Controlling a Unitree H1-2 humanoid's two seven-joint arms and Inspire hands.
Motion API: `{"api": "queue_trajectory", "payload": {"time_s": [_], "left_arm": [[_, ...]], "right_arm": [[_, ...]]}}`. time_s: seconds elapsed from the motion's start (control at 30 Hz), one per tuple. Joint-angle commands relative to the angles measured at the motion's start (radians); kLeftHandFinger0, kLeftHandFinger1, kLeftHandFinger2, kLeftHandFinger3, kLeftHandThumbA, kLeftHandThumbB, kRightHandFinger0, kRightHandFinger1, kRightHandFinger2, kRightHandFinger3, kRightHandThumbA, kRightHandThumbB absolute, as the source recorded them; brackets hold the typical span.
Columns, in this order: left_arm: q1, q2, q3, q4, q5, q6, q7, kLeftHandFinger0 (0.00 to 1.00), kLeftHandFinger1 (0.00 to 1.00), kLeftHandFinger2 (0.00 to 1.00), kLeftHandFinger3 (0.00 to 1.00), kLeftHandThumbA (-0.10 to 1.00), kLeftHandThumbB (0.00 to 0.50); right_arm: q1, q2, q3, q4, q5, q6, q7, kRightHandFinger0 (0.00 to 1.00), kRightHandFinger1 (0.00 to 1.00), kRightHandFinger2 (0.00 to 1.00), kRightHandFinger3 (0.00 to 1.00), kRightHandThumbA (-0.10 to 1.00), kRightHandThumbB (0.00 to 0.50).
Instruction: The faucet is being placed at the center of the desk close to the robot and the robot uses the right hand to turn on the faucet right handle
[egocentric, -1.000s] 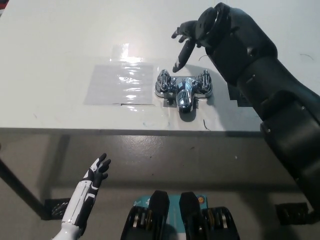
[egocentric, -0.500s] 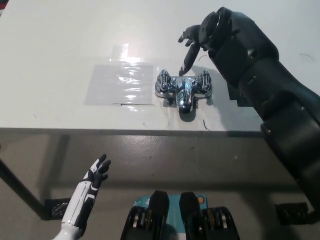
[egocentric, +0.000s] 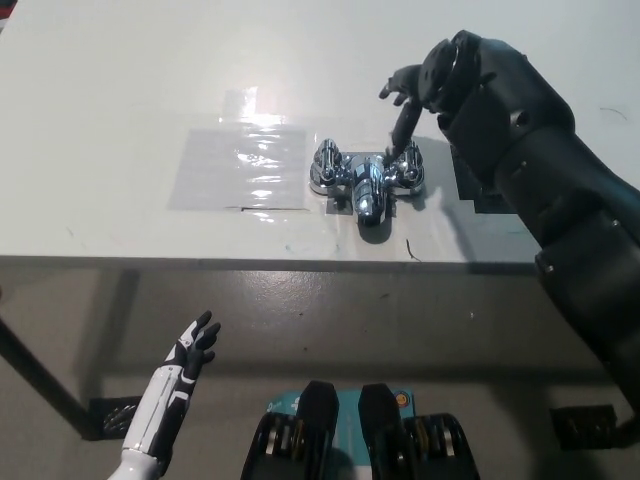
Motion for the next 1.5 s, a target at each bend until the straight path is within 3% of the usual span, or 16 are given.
{"api": "queue_trajectory", "payload": {"time_s": [0.0, 0.07, 0.27, 0.43, 0.8, 0.83, 0.97, 1.13, 1.27, 1.33, 1.4, 1.47], "left_arm": [[-0.004, 0.01, 0.002, -0.024, -0.005, -0.031, -0.006, 1.0, 1.0, 1.0, 1.0, 1.0, 0.197], [-0.001, 0.009, 0.001, -0.023, -0.011, -0.034, -0.009, 1.0, 1.0, 1.0, 1.0, 1.0, 0.194], [-0.007, 0.015, 0.002, -0.016, -0.015, -0.046, -0.012, 1.0, 1.0, 1.0, 1.0, 1.0, 0.205], [-0.008, 0.015, 0.002, -0.022, -0.011, -0.04, -0.011, 1.0, 1.0, 1.0, 1.0, 1.0, 0.201], [-0.013, 0.015, 0.004, -0.015, -0.011, -0.052, -0.013, 1.0, 1.0, 1.0, 1.0, 1.0, 0.217], [-0.013, 0.017, 0.004, -0.017, -0.011, -0.05, -0.015, 1.0, 1.0, 1.0, 1.0, 1.0, 0.215], [-0.013, 0.019, 0.001, -0.033, -0.017, -0.036, -0.023, 1.0, 1.0, 1.0, 1.0, 1.0, 0.2], [-0.013, 0.022, 0.003, -0.045, -0.033, -0.025, -0.035, 1.0, 1.0, 1.0, 1.0, 1.0, 0.2], [-0.012, 0.021, 0.007, -0.047, -0.034, -0.015, -0.034, 1.0, 1.0, 1.0, 1.0, 1.0, 0.207], [-0.013, 0.019, 0.01, -0.045, -0.03, -0.015, -0.029, 1.0, 1.0, 1.0, 1.0, 1.0, 0.222], [-0.015, 0.018, 0.011, -0.044, -0.031, -0.013, -0.03, 1.0, 1.0, 1.0, 1.0, 1.0, 0.23], [-0.014, 0.018, 0.012, -0.04, -0.029, -0.019, -0.029, 1.0, 1.0, 1.0, 1.0, 1.0, 0.227]], "right_arm": [[-0.043, -0.026, 0.04, 0.004, -0.046, -0.091, 0.014, 1.0, 1.0, 1.0, 1.0, 1.0, 0.205], [-0.035, -0.025, 0.05, 0.007, -0.053, -0.07, -0.005, 1.0, 1.0, 1.0, 1.0, 1.0, 0.242], [-0.034, -0.025, 0.056, 0.03, -0.047, -0.07, -0.004, 1.0, 1.0, 1.0, 1.0, 1.0, 0.225], [-0.024, -0.026, 0.09, 0.027, -0.08, -0.083, -0.041, 1.0, 1.0, 1.0, 1.0, 1.0, 0.288], [-0.008, -0.016, 0.081, 0.03, -0.073, -0.053, -0.065, 1.0, 1.0, 1.0, 1.0, 1.0, 0.334], [-0.008, -0.017, 0.092, 0.03, -0.083, -0.068, -0.055, 1.0, 1.0, 1.0, 1.0, 1.0, 0.314], [0.002, -0.016, 0.124, 0.035, -0.115, -0.077, -0.094, 1.0, 1.0, 1.0, 1.0, 1.0, 0.344], [-0.003, -0.013, 0.139, 0.06, -0.118, -0.045, -0.055, 1.0, 1.0, 1.0, 1.0, 1.0, 0.321], [-0.005, -0.022, 0.163, 0.069, -0.136, -0.061, -0.026, 1.0, 1.0, 1.0, 1.0, 0.95, 0.312], [-0.002, -0.028, 0.153, 0.072, -0.126, -0.043, -0.045, 1.0, 1.0, 1.0, 1.0, 0.81, 0.338], [0.003, -0.033, 0.156, 0.075, -0.131, -0.024, -0.059, 1.0, 1.0, 1.0, 1.0, 0.79, 0.337], [0.007, -0.035, 0.157, 0.077, -0.133, -0.019, -0.069, 1.0, 1.0, 1.0, 1.0, 0.76, 0.308]]}}
